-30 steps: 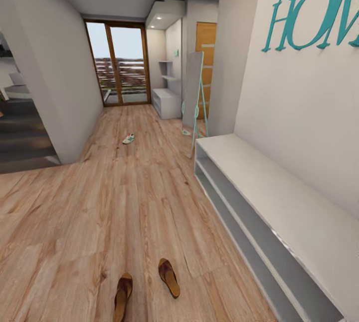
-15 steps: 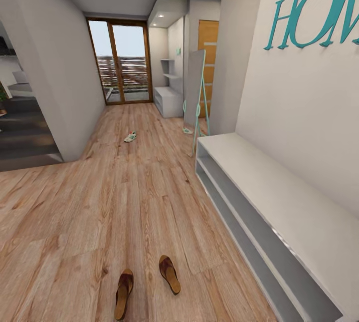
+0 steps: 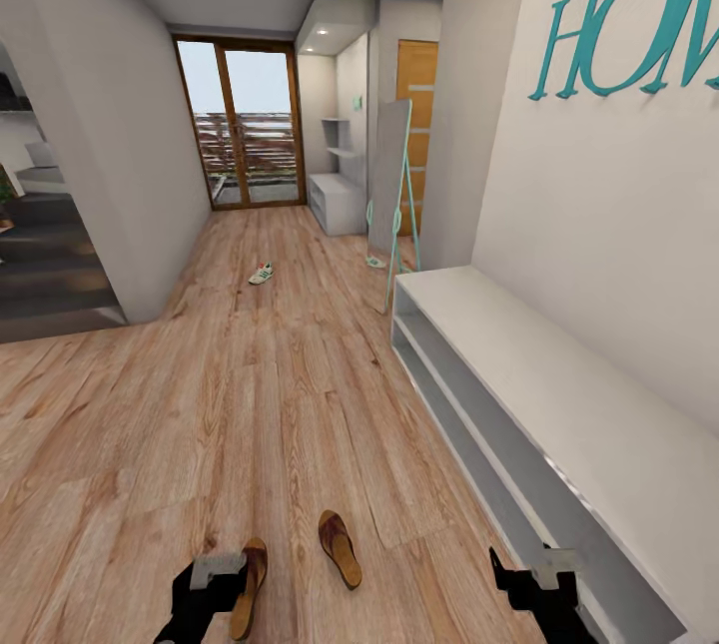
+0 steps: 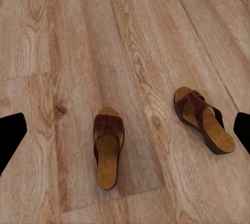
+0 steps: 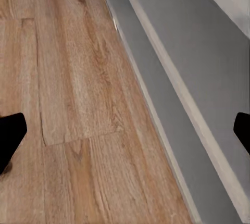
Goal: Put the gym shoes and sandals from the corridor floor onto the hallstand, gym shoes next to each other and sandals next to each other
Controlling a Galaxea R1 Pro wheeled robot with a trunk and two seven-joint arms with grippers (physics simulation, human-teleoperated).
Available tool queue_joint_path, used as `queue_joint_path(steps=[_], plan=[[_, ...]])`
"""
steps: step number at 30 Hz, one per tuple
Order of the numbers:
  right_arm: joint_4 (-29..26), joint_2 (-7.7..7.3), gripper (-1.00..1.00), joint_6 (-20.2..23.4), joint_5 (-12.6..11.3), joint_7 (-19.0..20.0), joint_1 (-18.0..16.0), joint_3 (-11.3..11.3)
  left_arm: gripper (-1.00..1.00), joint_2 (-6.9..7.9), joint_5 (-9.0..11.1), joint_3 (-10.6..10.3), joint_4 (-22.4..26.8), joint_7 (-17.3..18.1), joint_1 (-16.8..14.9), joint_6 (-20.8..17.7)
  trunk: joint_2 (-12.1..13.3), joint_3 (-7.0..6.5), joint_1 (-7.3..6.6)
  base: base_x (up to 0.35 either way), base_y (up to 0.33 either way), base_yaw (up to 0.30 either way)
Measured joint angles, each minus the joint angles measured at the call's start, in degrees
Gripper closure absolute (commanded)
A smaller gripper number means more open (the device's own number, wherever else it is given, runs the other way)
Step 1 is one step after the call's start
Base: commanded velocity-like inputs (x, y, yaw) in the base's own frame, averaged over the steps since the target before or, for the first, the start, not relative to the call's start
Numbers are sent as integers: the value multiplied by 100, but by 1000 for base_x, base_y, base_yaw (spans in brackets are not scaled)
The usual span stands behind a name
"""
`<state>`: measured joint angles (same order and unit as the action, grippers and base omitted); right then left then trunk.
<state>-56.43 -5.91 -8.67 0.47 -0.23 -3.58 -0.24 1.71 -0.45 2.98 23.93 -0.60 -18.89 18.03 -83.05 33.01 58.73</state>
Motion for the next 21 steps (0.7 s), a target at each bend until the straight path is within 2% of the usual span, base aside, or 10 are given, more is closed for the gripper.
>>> queue_joint_path(steps=[6,12,17,21], plan=[[-705,8,-100,919,1,-6,-320,-2,-100,9,14,-6,8,25,-311,-566,0,0,0,0,0,0],[-919,30,-100,1708,-11,-1,-802,0,-100,2,39,-3,8,33,-406,-851,0,0,0,0,0,0],[-931,50,-100,2029,-29,32,-1183,5,-100,-4,24,-16,0,35,-414,-913,0,0,0,0,0,0],[-923,59,-100,2123,-35,44,-1320,3,-100,-2,14,-22,-4,35,-391,-930,0,0,0,0,0,0]])
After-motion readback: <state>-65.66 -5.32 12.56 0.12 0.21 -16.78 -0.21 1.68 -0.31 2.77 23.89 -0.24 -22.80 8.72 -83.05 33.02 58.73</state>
